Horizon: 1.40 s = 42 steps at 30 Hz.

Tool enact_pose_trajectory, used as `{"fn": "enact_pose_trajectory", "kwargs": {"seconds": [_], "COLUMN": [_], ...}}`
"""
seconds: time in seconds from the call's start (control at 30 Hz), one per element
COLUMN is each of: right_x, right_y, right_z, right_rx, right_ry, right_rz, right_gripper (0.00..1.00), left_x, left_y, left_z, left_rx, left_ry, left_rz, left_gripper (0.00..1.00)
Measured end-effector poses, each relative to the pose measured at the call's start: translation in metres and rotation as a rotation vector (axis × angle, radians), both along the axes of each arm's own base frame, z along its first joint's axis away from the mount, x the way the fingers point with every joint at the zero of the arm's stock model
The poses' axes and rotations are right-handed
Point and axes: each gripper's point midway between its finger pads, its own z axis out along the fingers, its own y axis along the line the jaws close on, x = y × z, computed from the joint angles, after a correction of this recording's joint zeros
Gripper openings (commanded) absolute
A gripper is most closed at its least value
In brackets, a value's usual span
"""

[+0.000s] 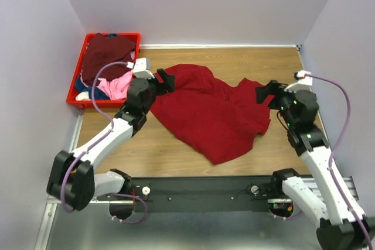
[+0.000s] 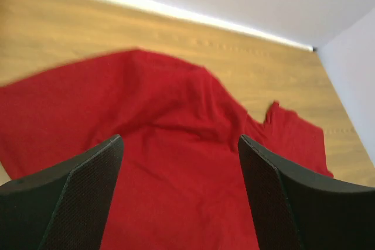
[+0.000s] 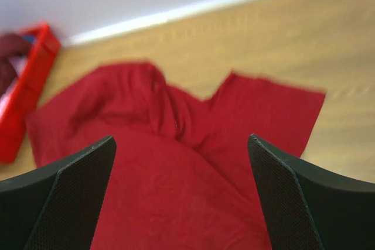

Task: Fold and stack the t-shirts
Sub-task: Move the tshirt to the center of the board, then flatten the tshirt out

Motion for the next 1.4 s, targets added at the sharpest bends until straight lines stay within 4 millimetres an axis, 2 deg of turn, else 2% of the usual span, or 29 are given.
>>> {"fn": "enact_pose_trajectory", "kwargs": {"seconds": [0.07,0.17,0.23,0.27,0.33,0.43,0.47,0.5,0.53,0.6,0.67,0.8,0.97,1.03,1.17,1.23,1.27,1.37,1.4], "right_x": [0.009,0.019,0.024,0.027,0.036,0.054,0.06,0.065,0.072,0.08,0.084,0.085,0.099,0.105,0.118,0.124,0.127,0.137,0.14], "right_y": [0.005,0.015,0.019,0.021,0.023,0.02,0.017,0.015,0.011,0.004,-0.008,-0.035,-0.084,-0.094,-0.097,-0.097,-0.097,-0.097,-0.097], "right_z": [-0.025,-0.073,-0.104,-0.123,-0.156,-0.188,-0.196,-0.203,-0.21,-0.222,-0.233,-0.247,-0.253,-0.257,-0.259,-0.259,-0.259,-0.26,-0.26], "right_rx": [0.009,0.034,0.06,0.073,0.087,0.073,0.063,0.05,0.032,-0.003,-0.05,-0.114,-0.12,-0.121,-0.118,-0.116,-0.117,-0.127,-0.129], "right_ry": [0.098,0.278,0.393,0.465,0.59,0.702,0.728,0.745,0.76,0.783,0.796,0.823,0.838,0.845,0.838,0.829,0.827,0.814,0.808], "right_rz": [0.011,0.028,0.018,0.003,-0.03,-0.095,-0.121,-0.142,-0.169,-0.21,-0.268,-0.371,-0.513,-0.539,-0.546,-0.546,-0.543,-0.535,-0.534], "right_gripper": [1.0,1.0,1.0,1.0,1.0,0.99,0.97,0.89,0.87,0.87,0.87,0.86,0.84,0.79,0.73,0.64,0.54,0.37,0.27], "left_x": [-0.005,-0.014,-0.02,-0.023,-0.027,-0.036,-0.038,-0.042,-0.045,-0.053,-0.06,-0.067,-0.071,-0.076,-0.087,-0.091,-0.094,-0.099,-0.101], "left_y": [0.008,0.011,0.006,-0.001,-0.013,-0.046,-0.052,-0.063,-0.069,-0.079,-0.085,-0.093,-0.102,-0.105,-0.111,-0.116,-0.12,-0.13,-0.134], "left_z": [0.024,0.056,0.058,0.054,0.041,-0.001,-0.012,-0.029,-0.04,-0.067,-0.08,-0.093,-0.117,-0.129,-0.152,-0.158,-0.16,-0.166,-0.169], "left_rx": [0.01,0.016,0.022,0.025,0.036,0.071,0.08,0.094,0.103,0.129,0.144,0.161,0.184,0.193,0.203,0.201,0.2,0.195,0.192], "left_ry": [-0.051,-0.117,-0.12,-0.108,-0.074,0.034,0.063,0.11,0.14,0.216,0.256,0.293,0.353,0.387,0.462,0.484,0.496,0.523,0.535], "left_rz": [0.019,0.003,-0.034,-0.069,-0.122,-0.249,-0.277,-0.318,-0.342,-0.39,-0.416,-0.454,-0.482,-0.502,-0.55,-0.579,-0.599,-0.648,-0.671], "left_gripper": [0.84,0.8,0.79,0.74,0.73,0.73,0.73,0.73,0.73,0.73,0.73,0.73,0.72,0.72,0.71,0.71,0.71,0.69,0.68]}}
